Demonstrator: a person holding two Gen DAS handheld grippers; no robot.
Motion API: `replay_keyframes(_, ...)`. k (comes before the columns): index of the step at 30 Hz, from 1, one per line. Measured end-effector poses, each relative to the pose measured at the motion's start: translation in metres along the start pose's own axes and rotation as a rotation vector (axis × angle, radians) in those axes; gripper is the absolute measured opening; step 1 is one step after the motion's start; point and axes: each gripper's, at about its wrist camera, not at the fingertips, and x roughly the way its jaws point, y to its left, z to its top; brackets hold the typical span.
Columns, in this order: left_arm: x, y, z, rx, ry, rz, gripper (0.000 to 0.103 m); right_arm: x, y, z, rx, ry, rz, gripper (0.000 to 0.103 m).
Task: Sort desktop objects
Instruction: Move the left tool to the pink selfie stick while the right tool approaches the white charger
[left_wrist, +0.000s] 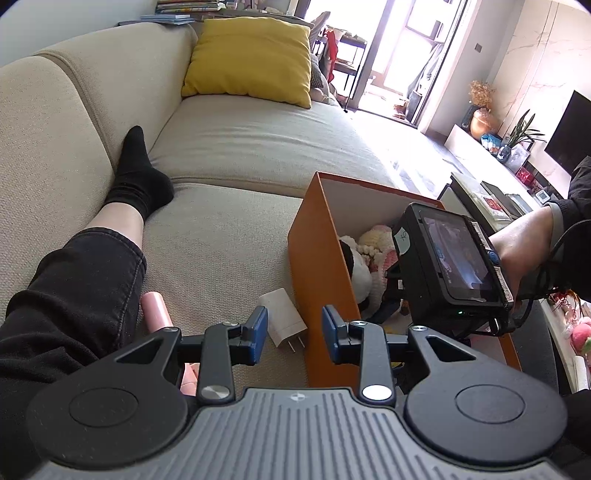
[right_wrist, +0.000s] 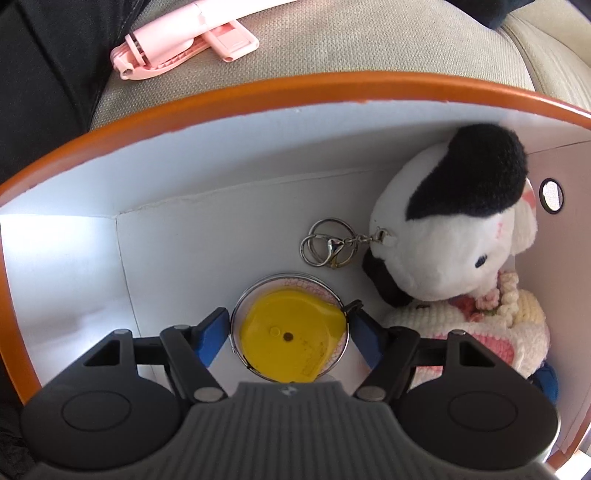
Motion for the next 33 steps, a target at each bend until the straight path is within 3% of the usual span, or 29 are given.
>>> replay_keyframes(8, -0.015, 0.019, -0.008, -0.02, 0.033, 0.086, 0.036, -0.054, -0.012, -0.017, 0.036, -0.127, -0.044, 0.073)
replay_keyframes(15, -0.004, 0.045, -0.017, -0.093, 0.132, 0.18, 0.036, -0.108, 0.013, -0.002, 0.058, -0.266, -0.082, 0.062)
replay_keyframes(20, 0.012, 0.048, -0.02, -0.092, 0.185, 0.206, 0.037, -0.137, 0.013, 0.018, 0.087, -0.347, -0.056, 0.059)
replay_keyframes(24, 0.026, 0.05, -0.021, -0.095, 0.218, 0.205, 0.037, -0.131, 0.007, 0.047, 0.123, -0.333, -0.061, 0.055)
replay_keyframes(27, 0.037, 0.052, -0.022, -0.093, 0.234, 0.22, 0.037, -0.115, -0.009, 0.076, 0.199, -0.291, -0.014, 0.054)
replay_keyframes(33, 0.053, 0.059, -0.02, -0.087, 0.263, 0.22, 0.038, -0.077, -0.037, 0.121, 0.292, -0.157, 0.009, 0.052)
